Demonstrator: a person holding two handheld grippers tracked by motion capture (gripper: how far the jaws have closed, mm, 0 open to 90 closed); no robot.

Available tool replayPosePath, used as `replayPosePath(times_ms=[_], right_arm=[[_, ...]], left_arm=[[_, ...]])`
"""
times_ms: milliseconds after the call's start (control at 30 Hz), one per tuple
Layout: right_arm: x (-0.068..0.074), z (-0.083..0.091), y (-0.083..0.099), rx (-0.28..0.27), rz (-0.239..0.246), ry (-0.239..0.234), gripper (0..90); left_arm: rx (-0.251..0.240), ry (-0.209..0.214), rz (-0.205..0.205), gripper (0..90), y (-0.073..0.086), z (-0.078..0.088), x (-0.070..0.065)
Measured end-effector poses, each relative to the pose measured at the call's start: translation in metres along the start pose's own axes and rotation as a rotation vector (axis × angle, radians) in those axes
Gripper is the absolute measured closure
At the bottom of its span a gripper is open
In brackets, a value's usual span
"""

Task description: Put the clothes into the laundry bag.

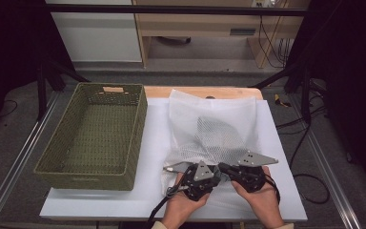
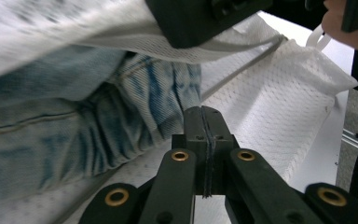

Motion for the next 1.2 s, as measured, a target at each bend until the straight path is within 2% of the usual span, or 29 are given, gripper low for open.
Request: replayPosePath(times_ms=[200,267,367,467,500,567,600,667,867,1200], right_arm=[[0.000,0.000,0.000,0.002,-0.001,-0.001,89.6],[0.000,0.000,0.000,0.001,-0.001,-0.002,89.6],[0.000,0.000,0.000,0.003,-0.002,-0.002,89.6],[0.001,-0.001,0.000,0.008,-0.001,0.002,89.6],[0.001,-0.001,0.000,0.010,0.003,0.004,89.6],[0.001,-0.001,0.000,0.012,0.006,0.008,89.6],[0.001,-0.001,0.000,0.013,0.006,0.007,89.6],[0.002,-0.002,0.000,0.016,0.006,0.005,89.6],[0.002,-0.003,0.001,0.026,0.007,0.005,89.6],[0.003,-0.006,0.001,0.037,0.011,0.004,89.6]], left_arm=[[0.031,-0.016,0.006,90.0,0.000,-0.012,0.001],[0.032,-0.057,0.016,90.0,-0.001,-0.015,0.004],[0.036,-0.064,0.025,90.0,-0.002,-0.020,0.006],[0.027,-0.114,0.007,90.0,-0.006,-0.024,0.009],[0.024,-0.127,0.013,90.0,-0.008,-0.025,0.011],[0.023,-0.131,0.022,90.0,-0.009,-0.027,0.012],[0.023,-0.146,0.005,90.0,-0.010,-0.028,0.013],[0.021,-0.144,0.020,90.0,-0.010,-0.029,0.014],[0.009,-0.193,0.010,90.0,-0.012,-0.032,0.019],[-0.011,-0.228,0.015,90.0,-0.016,-0.036,0.028]])
Point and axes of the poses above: each handheld gripper's, and its own axes: z roughly backward along the jaws, y roughly out of its underside, x roughly to its left, the point moved 5 cm from there along -z, roughly forward along the jaws, and after that the axes turned 10 degrees about -y, right-handed, at the moved point
